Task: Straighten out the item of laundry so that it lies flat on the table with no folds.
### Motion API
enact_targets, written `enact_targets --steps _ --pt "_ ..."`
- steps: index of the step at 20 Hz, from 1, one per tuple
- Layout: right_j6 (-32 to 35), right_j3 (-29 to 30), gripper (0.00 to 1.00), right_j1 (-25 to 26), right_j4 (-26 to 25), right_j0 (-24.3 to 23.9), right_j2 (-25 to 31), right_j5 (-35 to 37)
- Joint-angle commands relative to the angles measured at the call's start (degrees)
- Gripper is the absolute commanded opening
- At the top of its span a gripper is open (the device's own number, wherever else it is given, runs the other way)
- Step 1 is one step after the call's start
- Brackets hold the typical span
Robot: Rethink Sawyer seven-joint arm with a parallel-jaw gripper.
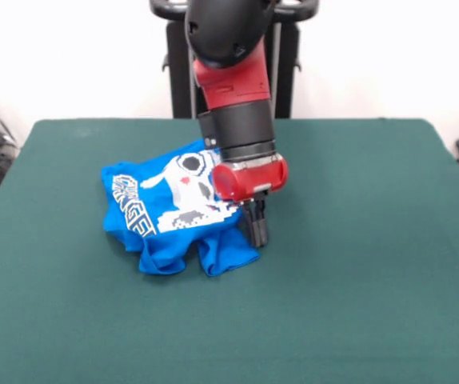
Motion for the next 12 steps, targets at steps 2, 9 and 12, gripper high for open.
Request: enact_targets --steps 2,9,12 --pt "11.9 8.5 0.00 -4.3 -4.0 1.5 6.9 2.3" --pt "19.1 9.4 0.00 -7.1 -11.6 4.4 5.2 6.1" --pt "31.3 6.5 0.00 -3.6 -20.6 9.6 2.0 8.6"
